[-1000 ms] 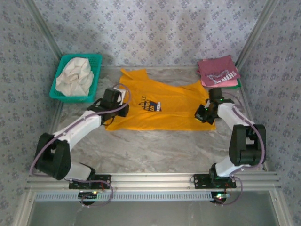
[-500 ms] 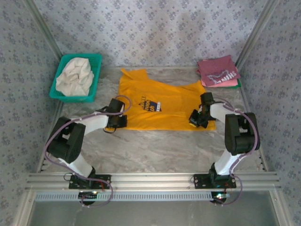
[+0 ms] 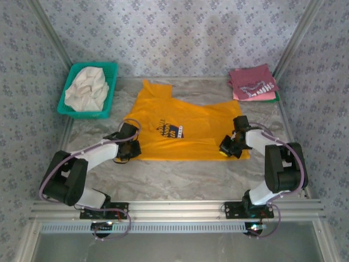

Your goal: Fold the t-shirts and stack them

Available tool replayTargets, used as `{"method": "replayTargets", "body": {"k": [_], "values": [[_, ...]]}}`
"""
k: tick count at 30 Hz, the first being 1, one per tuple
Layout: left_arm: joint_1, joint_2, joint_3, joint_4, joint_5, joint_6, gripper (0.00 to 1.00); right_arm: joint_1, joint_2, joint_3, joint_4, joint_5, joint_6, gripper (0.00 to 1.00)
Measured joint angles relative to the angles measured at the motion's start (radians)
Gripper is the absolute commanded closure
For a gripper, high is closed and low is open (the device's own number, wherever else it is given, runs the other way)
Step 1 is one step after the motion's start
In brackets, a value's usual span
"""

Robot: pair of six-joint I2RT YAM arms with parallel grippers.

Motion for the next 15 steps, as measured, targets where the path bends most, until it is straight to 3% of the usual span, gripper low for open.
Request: {"method": "replayTargets", "body": {"k": [3,8,12,15], "values": [[0.004,-0.019,0.039,-0.075,-0.053,0.016,0.93,-0.027,0.000,0.086,-0.067,0.004,-0.017,0.98],[-0.005,0.000,0.286,-0.122,-0.122,0.090,0.91,-0.101,0.000,0.234,-0.123,0.029,-0.067,0.83],[-0.092,0.083,0.462,-0.089,-0.142,0.156,1.00,-0.175,0.006,0.246,-0.130,0.021,-0.082,0.78],[-0.165,0.169,0.494,-0.061,-0.128,0.189,1.00,-0.199,0.021,0.233,-0.129,0.022,-0.070,0.70]]}}
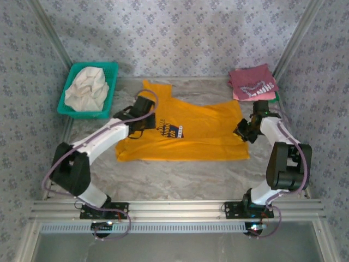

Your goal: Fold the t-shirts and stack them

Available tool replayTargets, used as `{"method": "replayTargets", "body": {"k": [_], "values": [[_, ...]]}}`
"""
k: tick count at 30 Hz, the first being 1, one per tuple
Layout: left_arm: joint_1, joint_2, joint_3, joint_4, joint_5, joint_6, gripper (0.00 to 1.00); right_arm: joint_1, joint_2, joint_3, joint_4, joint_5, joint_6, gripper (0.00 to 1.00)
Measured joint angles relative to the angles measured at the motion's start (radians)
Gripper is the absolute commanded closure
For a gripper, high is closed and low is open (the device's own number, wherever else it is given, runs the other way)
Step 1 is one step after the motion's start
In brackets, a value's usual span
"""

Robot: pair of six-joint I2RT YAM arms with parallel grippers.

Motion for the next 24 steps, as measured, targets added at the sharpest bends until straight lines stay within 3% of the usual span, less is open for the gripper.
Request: {"method": "replayTargets", "body": {"k": [8,19,24], "values": [[-0.091,0.146,-0.095,0.036,0.053,0.019,1.00,-0.080,-0.008,-0.111,0.007,0.000,0.014,0.64],[-0.097,0.187,-0.125,0.110,0.057,0.037,1.00,-0.104,-0.006,-0.130,0.077,0.002,0.011,0.60],[-0.097,0.198,-0.135,0.131,0.056,0.038,1.00,-0.103,0.025,-0.129,0.148,-0.002,0.021,0.72]]}}
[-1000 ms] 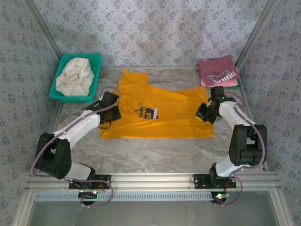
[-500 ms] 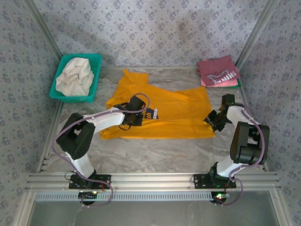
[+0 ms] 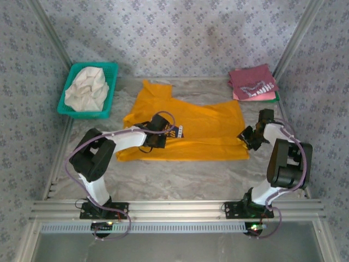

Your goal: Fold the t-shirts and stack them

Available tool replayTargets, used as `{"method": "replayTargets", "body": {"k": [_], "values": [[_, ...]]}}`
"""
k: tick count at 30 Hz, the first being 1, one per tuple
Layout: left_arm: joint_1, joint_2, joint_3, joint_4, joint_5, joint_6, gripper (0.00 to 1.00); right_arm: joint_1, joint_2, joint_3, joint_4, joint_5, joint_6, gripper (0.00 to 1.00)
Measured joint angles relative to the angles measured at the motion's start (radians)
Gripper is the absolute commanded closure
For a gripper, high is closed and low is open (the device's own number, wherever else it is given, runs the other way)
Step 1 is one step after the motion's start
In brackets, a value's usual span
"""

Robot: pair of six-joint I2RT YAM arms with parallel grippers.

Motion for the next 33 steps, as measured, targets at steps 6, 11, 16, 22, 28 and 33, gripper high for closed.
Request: {"method": "replayTargets", "body": {"k": [6,11,16,22,28,33], "values": [[0.000,0.000,-0.009,0.023,-0.010,0.000,1.00,0.003,0.037,0.000,0.058,-0.007,0.014,0.54],[0.000,0.000,-0.009,0.024,-0.011,0.000,1.00,0.013,0.058,0.000,0.092,-0.024,0.029,0.56],[0.000,0.000,-0.009,0.024,-0.014,0.002,1.00,0.025,0.061,-0.002,0.111,-0.026,0.051,0.75],[0.000,0.000,-0.009,0.024,-0.014,0.006,1.00,0.026,0.052,-0.001,0.089,-0.010,0.054,0.79],[0.000,0.000,-0.009,0.024,-0.015,0.006,1.00,0.026,0.022,0.002,0.048,0.003,0.053,0.90],[0.000,0.000,-0.009,0.024,-0.018,0.007,1.00,0.026,0.007,0.004,0.021,0.014,0.046,1.00]]}}
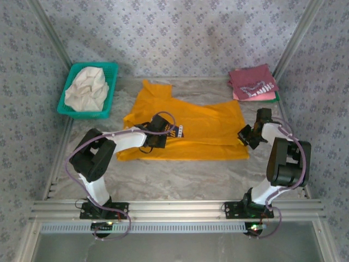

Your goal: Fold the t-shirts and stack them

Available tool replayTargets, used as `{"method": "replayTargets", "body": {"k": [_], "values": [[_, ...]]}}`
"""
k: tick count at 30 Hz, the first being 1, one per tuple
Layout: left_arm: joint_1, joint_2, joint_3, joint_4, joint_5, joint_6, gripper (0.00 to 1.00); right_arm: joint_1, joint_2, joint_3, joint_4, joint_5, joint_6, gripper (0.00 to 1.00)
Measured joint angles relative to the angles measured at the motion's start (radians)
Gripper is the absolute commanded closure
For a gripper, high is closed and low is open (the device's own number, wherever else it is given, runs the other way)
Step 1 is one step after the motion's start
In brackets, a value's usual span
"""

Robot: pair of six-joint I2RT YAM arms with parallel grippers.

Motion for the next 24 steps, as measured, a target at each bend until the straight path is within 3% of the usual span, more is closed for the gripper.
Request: {"method": "replayTargets", "body": {"k": [7,16,24], "values": [[-0.003,-0.002,0.000,-0.007,-0.023,0.000,1.00,0.000,-0.031,0.028,-0.066,0.013,-0.010,1.00],[-0.005,-0.141,-0.074,-0.049,-0.121,0.019,1.00,-0.014,-0.254,0.039,-0.295,0.023,-0.042,1.00],[-0.005,-0.134,-0.113,-0.034,-0.156,0.034,1.00,-0.014,-0.380,0.002,-0.459,0.025,-0.033,1.00]]}}
